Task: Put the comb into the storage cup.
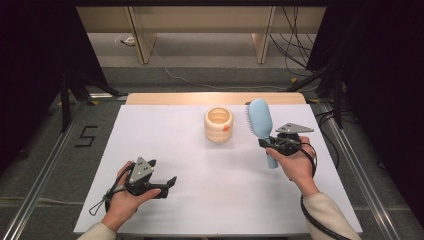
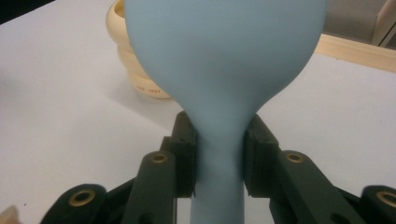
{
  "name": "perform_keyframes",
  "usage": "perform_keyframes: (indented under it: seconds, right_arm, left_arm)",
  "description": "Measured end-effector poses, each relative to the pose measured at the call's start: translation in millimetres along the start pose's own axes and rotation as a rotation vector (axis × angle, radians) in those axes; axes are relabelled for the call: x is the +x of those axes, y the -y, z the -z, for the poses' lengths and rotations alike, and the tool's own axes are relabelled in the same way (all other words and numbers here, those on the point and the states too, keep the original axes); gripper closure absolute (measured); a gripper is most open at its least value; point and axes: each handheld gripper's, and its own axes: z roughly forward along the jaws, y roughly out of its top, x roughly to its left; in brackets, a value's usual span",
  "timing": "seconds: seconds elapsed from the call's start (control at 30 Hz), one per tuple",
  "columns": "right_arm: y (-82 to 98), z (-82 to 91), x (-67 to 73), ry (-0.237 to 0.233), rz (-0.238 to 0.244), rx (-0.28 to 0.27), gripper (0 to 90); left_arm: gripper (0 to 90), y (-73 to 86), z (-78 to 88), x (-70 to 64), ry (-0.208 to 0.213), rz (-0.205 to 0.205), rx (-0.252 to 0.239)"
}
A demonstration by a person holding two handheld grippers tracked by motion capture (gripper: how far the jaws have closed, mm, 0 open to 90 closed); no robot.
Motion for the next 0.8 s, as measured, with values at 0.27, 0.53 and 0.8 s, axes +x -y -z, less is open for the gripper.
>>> perform_keyframes:
  seconds: [0.27, 0.53, 0.8]
  right_arm:
    - [-0.2, -2.2, 4.7, -0.01, 0.0, -0.006, 70.3]
    - [-2.5, -2.5, 10.9, -0.021, 0.011, -0.023, 70.3]
    - [-2.9, -4.3, 16.7, -0.03, 0.02, -0.027, 70.3]
  left_arm:
    - [7.8, -0.4, -0.2, -0.2, 0.0, -0.004, -0.003]
    - [7.9, -0.8, -0.8, 0.2, -0.002, -0.001, -0.004]
    - [7.9, -1.1, -0.8, 0.6, -0.005, -0.001, -0.007]
